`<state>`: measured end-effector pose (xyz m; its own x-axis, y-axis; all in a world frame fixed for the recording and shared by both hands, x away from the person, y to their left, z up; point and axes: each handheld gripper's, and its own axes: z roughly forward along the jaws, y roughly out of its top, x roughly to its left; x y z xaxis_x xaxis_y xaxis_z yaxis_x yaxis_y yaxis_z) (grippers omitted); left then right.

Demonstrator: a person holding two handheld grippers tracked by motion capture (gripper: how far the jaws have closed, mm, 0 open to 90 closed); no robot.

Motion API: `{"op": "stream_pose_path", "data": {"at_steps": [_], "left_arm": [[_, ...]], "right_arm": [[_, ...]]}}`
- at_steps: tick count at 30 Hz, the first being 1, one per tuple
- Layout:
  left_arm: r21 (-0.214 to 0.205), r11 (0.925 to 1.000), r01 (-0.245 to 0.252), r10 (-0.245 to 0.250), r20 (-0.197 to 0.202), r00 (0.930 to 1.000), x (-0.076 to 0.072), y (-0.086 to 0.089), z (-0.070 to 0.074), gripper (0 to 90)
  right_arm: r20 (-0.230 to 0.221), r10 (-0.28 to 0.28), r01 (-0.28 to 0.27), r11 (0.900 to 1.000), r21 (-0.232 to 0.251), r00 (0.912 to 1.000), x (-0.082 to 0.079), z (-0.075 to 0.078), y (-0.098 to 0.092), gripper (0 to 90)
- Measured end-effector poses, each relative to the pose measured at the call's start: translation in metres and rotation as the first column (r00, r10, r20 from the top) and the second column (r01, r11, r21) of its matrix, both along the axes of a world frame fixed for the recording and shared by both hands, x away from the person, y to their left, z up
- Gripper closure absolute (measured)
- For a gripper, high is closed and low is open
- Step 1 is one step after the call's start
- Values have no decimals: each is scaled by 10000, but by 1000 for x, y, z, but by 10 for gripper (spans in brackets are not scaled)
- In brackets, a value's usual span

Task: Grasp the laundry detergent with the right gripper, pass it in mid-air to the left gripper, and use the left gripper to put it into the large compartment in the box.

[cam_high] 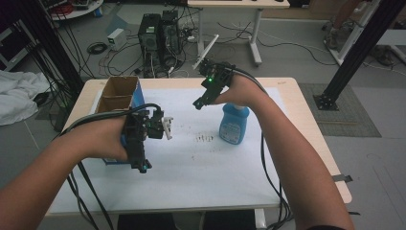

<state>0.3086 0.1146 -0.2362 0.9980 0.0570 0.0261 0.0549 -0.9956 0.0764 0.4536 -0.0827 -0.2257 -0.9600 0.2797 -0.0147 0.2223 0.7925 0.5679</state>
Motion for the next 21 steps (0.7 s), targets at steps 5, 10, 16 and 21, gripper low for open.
{"op": "stream_pose_path", "data": {"at_steps": [5,10,16,21], "left_arm": [[-52,9999,-98,98,2,10000,-2,5,-1,51],[-32,9998,-192,192,25,9998,-2,8,-2,51],[-83,9998,-186,186,-22,9998,1,5,-4,52],[-97,10000,-21,21,-49,10000,3,-4,-5,52]], "right_arm": [[835,-1130,1068,9915,748,9901,10,4,-5,114],[1071,-2284,2152,9689,1224,9677,25,6,-19,114],[1069,-3117,2940,9433,1540,9442,39,7,-54,114],[909,-3608,3387,9204,1951,9282,38,3,-94,114]]}}
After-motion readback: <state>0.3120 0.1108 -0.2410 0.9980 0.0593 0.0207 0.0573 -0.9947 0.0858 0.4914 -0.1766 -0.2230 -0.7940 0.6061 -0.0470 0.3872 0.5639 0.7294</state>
